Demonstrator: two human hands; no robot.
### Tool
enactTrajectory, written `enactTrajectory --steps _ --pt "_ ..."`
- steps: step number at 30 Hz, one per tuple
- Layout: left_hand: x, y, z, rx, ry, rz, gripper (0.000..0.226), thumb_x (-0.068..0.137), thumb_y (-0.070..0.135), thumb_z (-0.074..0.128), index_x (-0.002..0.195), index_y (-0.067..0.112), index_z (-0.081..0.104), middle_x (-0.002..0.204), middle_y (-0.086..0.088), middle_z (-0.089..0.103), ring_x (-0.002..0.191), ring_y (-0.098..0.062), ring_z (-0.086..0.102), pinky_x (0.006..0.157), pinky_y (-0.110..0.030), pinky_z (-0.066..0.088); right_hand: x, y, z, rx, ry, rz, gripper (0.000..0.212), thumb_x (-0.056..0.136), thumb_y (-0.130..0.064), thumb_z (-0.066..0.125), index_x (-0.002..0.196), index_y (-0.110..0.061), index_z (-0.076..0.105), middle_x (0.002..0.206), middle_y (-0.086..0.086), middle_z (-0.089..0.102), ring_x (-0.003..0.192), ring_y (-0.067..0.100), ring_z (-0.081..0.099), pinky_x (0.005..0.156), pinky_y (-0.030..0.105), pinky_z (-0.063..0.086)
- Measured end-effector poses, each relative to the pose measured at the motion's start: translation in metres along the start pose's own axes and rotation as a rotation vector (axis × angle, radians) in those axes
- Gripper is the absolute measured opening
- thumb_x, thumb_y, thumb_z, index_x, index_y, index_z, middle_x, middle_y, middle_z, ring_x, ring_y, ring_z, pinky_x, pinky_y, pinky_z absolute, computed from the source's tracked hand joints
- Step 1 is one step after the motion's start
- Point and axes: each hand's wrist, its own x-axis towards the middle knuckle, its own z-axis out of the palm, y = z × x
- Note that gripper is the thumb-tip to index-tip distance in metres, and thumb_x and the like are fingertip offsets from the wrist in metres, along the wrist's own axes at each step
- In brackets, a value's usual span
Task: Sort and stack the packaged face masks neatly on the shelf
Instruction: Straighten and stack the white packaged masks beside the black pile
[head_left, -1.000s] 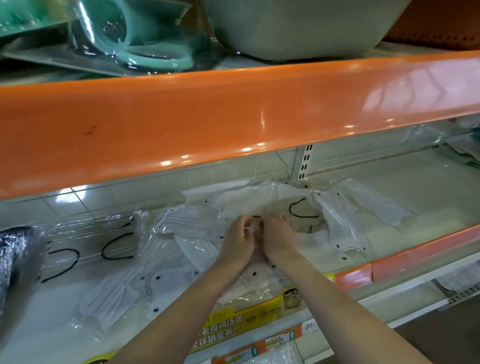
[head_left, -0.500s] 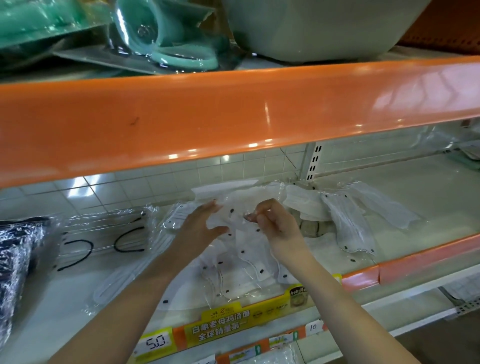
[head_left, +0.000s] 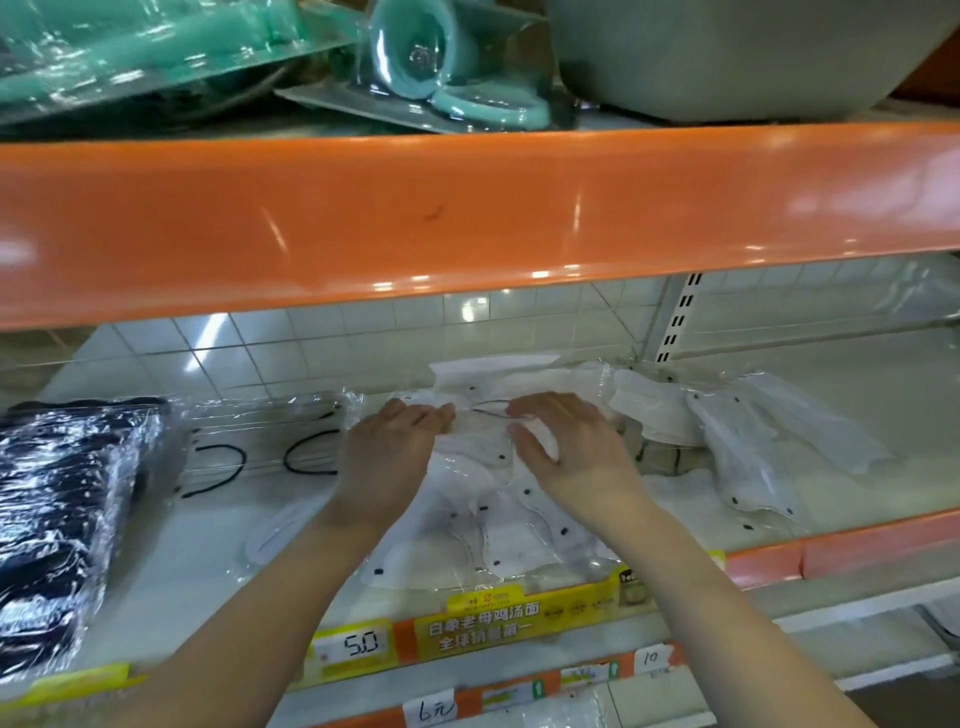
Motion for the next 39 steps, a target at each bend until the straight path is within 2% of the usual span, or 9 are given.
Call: enactTrajectory --steps 5,9,14,18,22,28,31,33,39 --pt "-0.017 -0.014 -0.007 0.015 -0.069 -0.055 0.065 0.042 -0.015 0.078 0.101 0.011 0.074 0.095 -0.007 0.073 0.078 -0.026 0.071 0.060 -0.035 0.056 0.013 -0.033 0.054 -0.301 -0.137 -0.123 0.048 0.055 -0.014 0.085 0.101 -0.012 0.070 0.099 0.002 0.071 0.088 0.023 0.069 0.079 0.031 0.054" --pt "-0.041 -0.035 -0.016 0.016 -0.114 -0.092 0.075 0.031 -0.021 0.073 0.102 0.005 0.072 0.099 -0.012 0.071 0.086 -0.028 0.071 0.065 -0.036 0.057 0.024 -0.064 0.086 -0.342 -0.321 -0.102 0.044 0.084 -0.005 0.060 0.126 -0.014 0.053 0.124 0.002 0.058 0.116 0.023 0.054 0.095 0.031 0.039" --pt "-0.073 -0.073 -0.022 0.064 -0.145 -0.185 0.052 0.063 -0.007 0.040 0.104 0.003 0.070 0.102 -0.011 0.070 0.090 -0.028 0.069 0.071 -0.034 0.055 0.032 -0.098 0.123 -0.339 -0.419 -0.119 0.053 0.084 -0.007 0.056 0.135 -0.014 0.043 0.129 0.004 0.053 0.121 0.026 0.049 0.096 0.036 0.038" --pt "-0.085 -0.100 -0.029 0.142 -0.161 -0.270 0.049 0.070 -0.004 0.029 0.100 0.000 0.069 0.100 -0.016 0.069 0.098 -0.035 0.066 0.079 -0.041 0.054 0.039 -0.123 0.140 -0.273 -0.366 -0.190 0.050 0.081 -0.001 0.054 0.129 -0.011 0.049 0.126 0.006 0.055 0.119 0.028 0.049 0.095 0.036 0.035" --pt "-0.088 -0.127 -0.030 0.185 -0.166 -0.357 0.048 0.077 -0.006 0.030 0.109 -0.001 0.066 0.116 -0.018 0.065 0.115 -0.039 0.058 0.093 -0.053 0.048 0.049 -0.141 0.162 -0.231 -0.319 -0.164 0.049 0.078 -0.019 0.026 0.103 -0.011 0.067 0.101 0.006 0.066 0.098 0.031 0.062 0.085 0.041 0.046" --pt "-0.100 -0.140 -0.021 0.103 -0.323 -0.394 0.052 0.070 -0.006 0.041 0.117 0.002 0.063 0.122 -0.017 0.063 0.119 -0.037 0.056 0.094 -0.052 0.047 0.048 -0.141 0.193 -0.331 -0.387 -0.146 0.039 0.090 -0.008 0.047 0.128 -0.015 0.050 0.134 0.003 0.049 0.127 0.026 0.042 0.101 0.037 0.028" --pt "-0.109 -0.138 -0.017 0.080 -0.456 -0.391 0.066 0.085 0.003 0.052 0.146 0.011 0.030 0.154 -0.008 0.029 0.144 -0.024 0.021 0.116 -0.039 0.019 0.038 -0.140 0.202 -0.348 -0.427 -0.117 0.045 0.088 -0.004 0.047 0.132 -0.014 0.047 0.138 0.003 0.046 0.129 0.024 0.040 0.101 0.034 0.027" --pt "-0.113 -0.137 -0.014 0.082 -0.511 -0.398 0.067 0.093 0.015 0.049 0.151 0.018 0.015 0.159 0.001 0.014 0.147 -0.016 0.008 0.116 -0.031 0.007 0.031 -0.139 0.206 -0.344 -0.430 -0.098 0.046 0.087 -0.003 0.047 0.132 -0.013 0.047 0.138 0.004 0.046 0.128 0.025 0.042 0.101 0.035 0.029" --pt "-0.125 -0.137 -0.012 0.064 -0.533 -0.376 0.059 0.099 0.020 0.038 0.152 0.024 0.010 0.160 0.004 0.007 0.147 -0.016 0.005 0.115 -0.030 0.009 0.020 -0.149 0.219 -0.337 -0.401 0.016 0.038 0.094 -0.011 0.042 0.132 -0.010 0.052 0.136 0.006 0.049 0.124 0.029 0.048 0.104 0.036 0.032"
